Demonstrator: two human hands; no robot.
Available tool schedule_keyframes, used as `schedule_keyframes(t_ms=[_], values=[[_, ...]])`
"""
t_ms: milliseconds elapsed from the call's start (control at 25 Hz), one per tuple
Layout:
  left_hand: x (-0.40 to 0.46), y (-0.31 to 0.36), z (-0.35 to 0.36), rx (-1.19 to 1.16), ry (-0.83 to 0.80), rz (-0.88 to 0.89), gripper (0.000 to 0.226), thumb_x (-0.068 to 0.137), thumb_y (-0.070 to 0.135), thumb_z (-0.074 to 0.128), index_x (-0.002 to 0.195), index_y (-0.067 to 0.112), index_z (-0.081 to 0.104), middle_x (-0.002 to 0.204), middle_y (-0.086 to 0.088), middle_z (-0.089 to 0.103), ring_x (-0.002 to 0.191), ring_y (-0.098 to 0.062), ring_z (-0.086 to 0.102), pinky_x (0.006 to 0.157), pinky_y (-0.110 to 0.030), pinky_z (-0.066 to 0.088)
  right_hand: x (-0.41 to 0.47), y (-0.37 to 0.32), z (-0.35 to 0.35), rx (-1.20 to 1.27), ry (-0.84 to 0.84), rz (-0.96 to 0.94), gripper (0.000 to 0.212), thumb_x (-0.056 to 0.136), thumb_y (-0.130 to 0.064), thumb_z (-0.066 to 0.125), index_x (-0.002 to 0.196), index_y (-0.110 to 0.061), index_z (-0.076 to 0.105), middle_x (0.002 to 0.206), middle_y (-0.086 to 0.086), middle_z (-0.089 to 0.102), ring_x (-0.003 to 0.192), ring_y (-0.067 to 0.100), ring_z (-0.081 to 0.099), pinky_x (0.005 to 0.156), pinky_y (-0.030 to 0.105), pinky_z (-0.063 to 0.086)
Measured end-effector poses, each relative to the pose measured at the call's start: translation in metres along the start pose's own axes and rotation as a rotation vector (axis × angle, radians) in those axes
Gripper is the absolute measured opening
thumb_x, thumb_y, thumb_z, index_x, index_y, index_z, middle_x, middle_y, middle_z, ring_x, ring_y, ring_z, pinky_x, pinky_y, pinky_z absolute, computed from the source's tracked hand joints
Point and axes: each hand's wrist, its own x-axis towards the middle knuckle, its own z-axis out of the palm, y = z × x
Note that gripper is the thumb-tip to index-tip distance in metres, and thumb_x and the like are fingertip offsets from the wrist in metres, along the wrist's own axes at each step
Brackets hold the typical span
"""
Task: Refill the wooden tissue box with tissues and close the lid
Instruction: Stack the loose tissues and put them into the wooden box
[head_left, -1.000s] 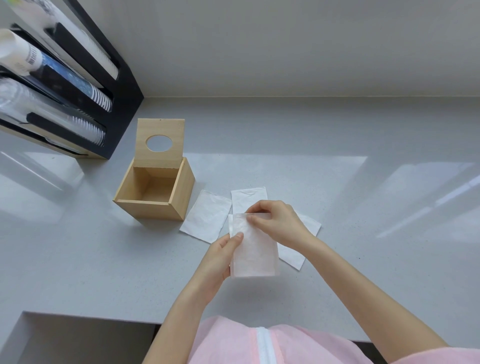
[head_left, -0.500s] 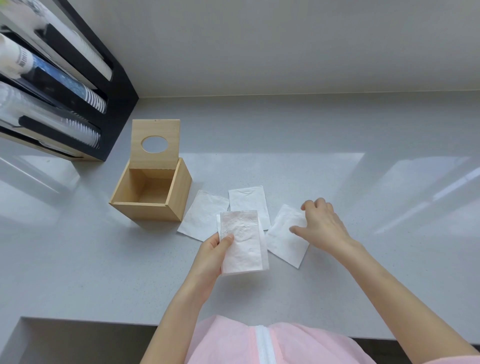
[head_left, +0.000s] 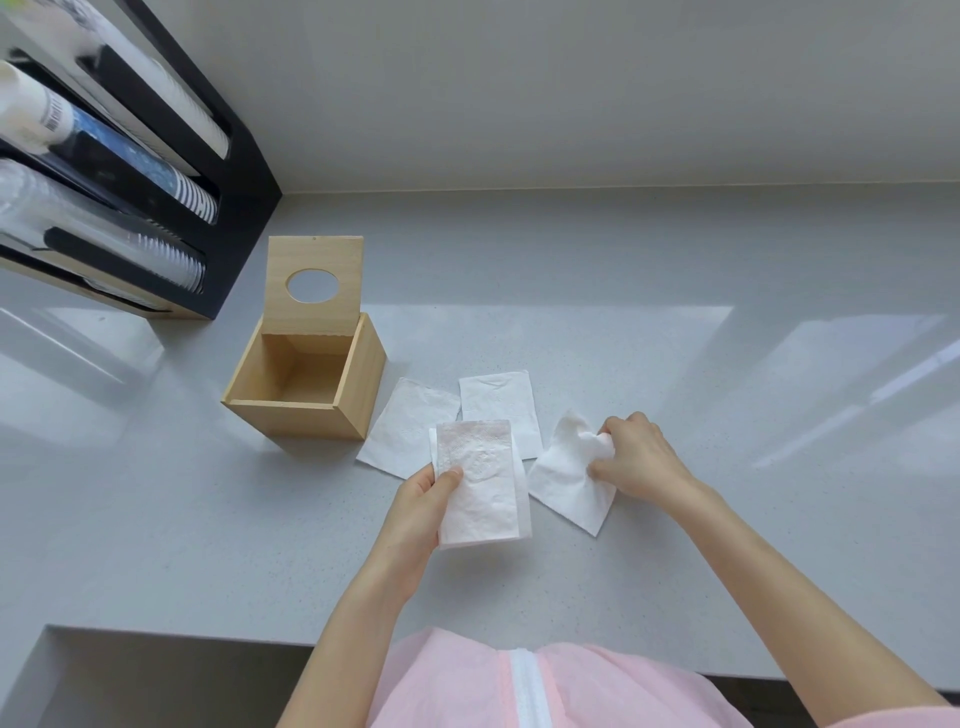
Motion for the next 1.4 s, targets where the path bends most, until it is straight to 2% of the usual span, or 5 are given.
schedule_keyframes(t_ms=[120,200,520,1040,1400], values=[[0.000,0.000,-0.001,-0.001,0.013,0.000,0.021,0.095,0.018,0.043,0.097,0.019,0.063,0.096,0.003,0.070,0.088,-0.011,0.067,0.075,-0.028,0.053,-0.007,-0.002,0.000,0.218,0.029,-0.075,0.009,0.079,-0.010,0.055,0.085,-0.018,0.052,0.082,0.001,0.051,0.072,0.015,0.048,0.055,0.023,0.034],[0.001,0.001,-0.002,-0.007,0.033,-0.004,0.021,0.095,0.018,0.042,0.100,0.018,0.063,0.096,0.003,0.070,0.088,-0.012,0.066,0.075,-0.027,0.053,-0.014,-0.004,-0.006,0.402,-0.001,-0.118,0.018,0.078,-0.012,0.061,0.069,-0.023,0.049,0.067,-0.006,0.050,0.060,0.009,0.046,0.051,0.022,0.032],[0.001,0.005,-0.001,0.004,0.043,0.000,0.029,0.095,0.017,0.038,0.114,0.010,0.059,0.105,-0.005,0.069,0.095,-0.019,0.065,0.083,-0.031,0.049,-0.031,-0.027,-0.036,0.905,-0.337,-0.386,0.018,0.080,-0.011,0.068,0.088,-0.026,0.071,0.079,-0.012,0.074,0.078,0.005,0.070,0.068,0.015,0.056],[0.001,-0.002,-0.002,-0.072,-0.070,0.014,0.039,0.097,0.034,0.031,0.114,0.019,0.062,0.110,-0.003,0.071,0.103,-0.017,0.066,0.092,-0.036,0.049,-0.024,-0.066,0.024,0.758,-0.106,-0.179,0.020,0.080,-0.016,0.063,0.099,-0.019,0.068,0.100,0.002,0.071,0.089,0.020,0.066,0.078,0.030,0.053],[-0.002,-0.002,-0.005,0.032,0.012,0.055,0.025,0.096,0.019,0.040,0.107,0.016,0.061,0.101,-0.004,0.070,0.090,-0.016,0.067,0.073,-0.026,0.052,-0.009,-0.072,0.018,0.668,-0.090,-0.222,0.007,0.083,-0.024,0.060,0.089,-0.020,0.063,0.084,-0.006,0.063,0.079,0.012,0.059,0.072,0.026,0.050]])
